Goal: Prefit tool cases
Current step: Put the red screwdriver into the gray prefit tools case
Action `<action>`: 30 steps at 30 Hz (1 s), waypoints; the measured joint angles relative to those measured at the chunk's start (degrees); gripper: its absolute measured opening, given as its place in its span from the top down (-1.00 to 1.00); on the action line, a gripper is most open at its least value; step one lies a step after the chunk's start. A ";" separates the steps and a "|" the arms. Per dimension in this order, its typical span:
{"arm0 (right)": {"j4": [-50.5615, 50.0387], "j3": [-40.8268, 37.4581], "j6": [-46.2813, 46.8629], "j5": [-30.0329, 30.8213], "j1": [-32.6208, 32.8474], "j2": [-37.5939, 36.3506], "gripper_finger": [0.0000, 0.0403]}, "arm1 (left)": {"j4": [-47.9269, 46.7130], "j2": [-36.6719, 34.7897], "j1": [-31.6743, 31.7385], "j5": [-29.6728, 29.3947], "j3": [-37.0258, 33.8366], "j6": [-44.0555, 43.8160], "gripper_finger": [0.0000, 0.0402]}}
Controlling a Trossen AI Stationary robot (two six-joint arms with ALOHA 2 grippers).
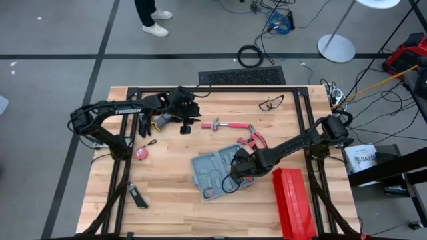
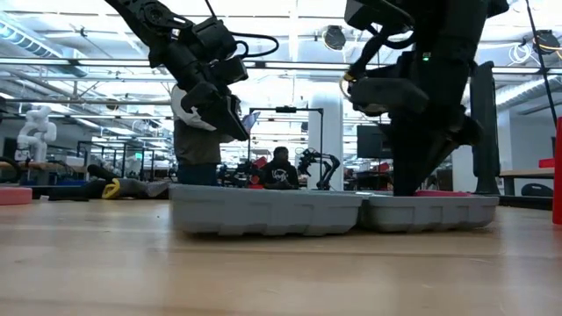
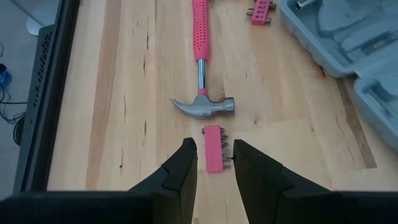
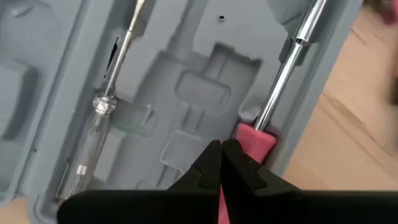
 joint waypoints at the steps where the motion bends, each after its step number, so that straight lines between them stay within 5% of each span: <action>1: 0.63 0.00 -0.12 0.03 0.00 0.00 1.00 | 0.04 0.00 0.01 0.00 0.00 -0.02 0.46; 15: -5.85 -0.07 1.84 2.79 0.09 -3.84 1.00 | -0.04 0.00 0.01 0.00 0.00 -0.07 0.46; 30: 0.23 -0.04 -0.39 1.53 -0.13 -1.72 1.00 | -0.81 0.04 -0.85 3.85 0.00 0.05 0.46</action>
